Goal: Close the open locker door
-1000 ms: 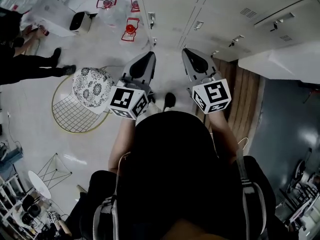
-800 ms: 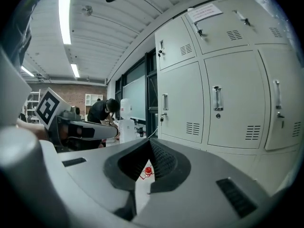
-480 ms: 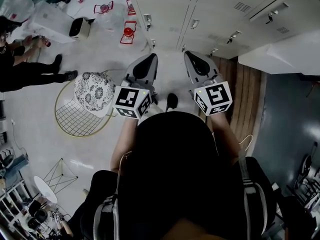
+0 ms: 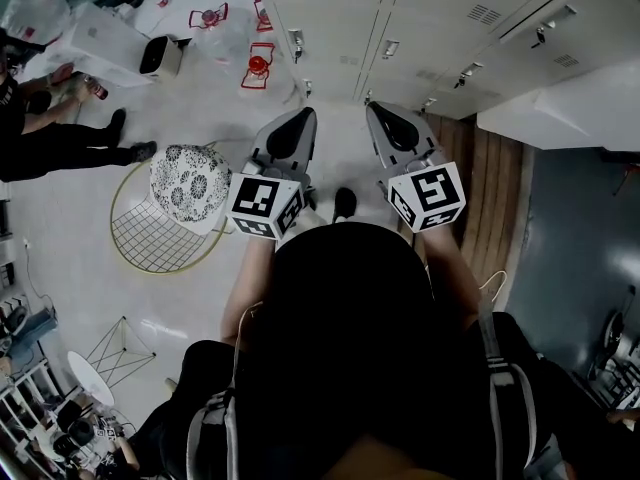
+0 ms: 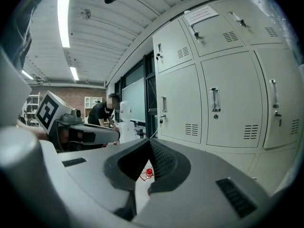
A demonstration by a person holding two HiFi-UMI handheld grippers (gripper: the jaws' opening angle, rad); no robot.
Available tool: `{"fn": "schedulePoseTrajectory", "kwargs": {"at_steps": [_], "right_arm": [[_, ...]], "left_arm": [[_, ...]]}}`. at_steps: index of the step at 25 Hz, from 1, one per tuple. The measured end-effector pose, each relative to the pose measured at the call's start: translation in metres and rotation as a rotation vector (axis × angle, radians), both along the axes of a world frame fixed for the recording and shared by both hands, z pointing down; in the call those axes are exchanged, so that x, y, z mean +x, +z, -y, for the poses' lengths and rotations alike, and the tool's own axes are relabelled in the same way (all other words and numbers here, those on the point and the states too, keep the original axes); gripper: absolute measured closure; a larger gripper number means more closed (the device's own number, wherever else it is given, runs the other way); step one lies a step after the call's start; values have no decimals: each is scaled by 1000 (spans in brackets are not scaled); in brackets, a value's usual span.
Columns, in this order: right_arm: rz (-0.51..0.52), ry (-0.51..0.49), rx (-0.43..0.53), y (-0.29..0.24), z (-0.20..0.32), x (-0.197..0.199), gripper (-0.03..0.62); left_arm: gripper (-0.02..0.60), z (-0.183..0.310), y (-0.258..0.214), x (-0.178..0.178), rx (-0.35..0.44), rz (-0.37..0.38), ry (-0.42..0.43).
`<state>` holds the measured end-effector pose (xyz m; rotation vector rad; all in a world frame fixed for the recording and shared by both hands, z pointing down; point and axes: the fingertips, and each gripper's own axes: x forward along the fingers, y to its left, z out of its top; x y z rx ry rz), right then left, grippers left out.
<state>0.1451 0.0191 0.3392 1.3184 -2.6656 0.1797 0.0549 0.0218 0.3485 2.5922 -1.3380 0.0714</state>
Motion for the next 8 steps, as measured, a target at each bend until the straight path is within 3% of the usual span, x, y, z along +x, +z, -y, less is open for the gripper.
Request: {"fn": "schedulePoseTrajectory", "kwargs": {"at_steps": [8], "right_arm": [[-13,-10,-4,1,-2,-8,591]], "left_arm": [[565,-2,1,-5,-6,-4,2]]}}
